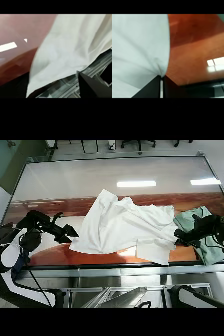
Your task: Fold the shirts.
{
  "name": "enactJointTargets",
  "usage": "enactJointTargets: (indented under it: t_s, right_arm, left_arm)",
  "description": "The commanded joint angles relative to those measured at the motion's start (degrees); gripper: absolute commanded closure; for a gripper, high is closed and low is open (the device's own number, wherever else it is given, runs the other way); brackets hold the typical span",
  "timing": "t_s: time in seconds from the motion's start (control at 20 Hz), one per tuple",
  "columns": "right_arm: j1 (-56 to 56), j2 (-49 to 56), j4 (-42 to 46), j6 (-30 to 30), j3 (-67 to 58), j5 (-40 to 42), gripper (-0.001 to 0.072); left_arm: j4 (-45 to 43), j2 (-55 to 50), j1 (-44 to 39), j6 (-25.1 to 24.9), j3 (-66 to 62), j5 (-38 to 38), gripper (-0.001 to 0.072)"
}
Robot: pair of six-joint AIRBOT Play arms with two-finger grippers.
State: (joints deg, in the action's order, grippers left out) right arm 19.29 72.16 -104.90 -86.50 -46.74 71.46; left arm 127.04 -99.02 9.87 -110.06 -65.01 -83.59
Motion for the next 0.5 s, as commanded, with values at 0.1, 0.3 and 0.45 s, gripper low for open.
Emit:
enactJointTargets:
  t_s: [0.1, 0.3, 0.45]
  right_arm:
    - [0.02, 0.02, -0.72, -0.52, 0.07, -0.24, 0.0694]
    - [0.28, 0.63, -0.72, -0.48, 0.07, -0.35, 0.0694]
    - [1.36, 3.13, -3.13, -0.76, 0.07, -0.81, 0.0693]
  left_arm:
    - [0.07, -1.16, -3.72, -2.97, 0.02, 0.79, 0.0691]
    - [0.09, -1.16, -4.13, -3.04, 0.02, 0.92, 0.0691]
    - [0.09, -1.16, -4.11, -3.04, 0.04, 0.94, 0.0691]
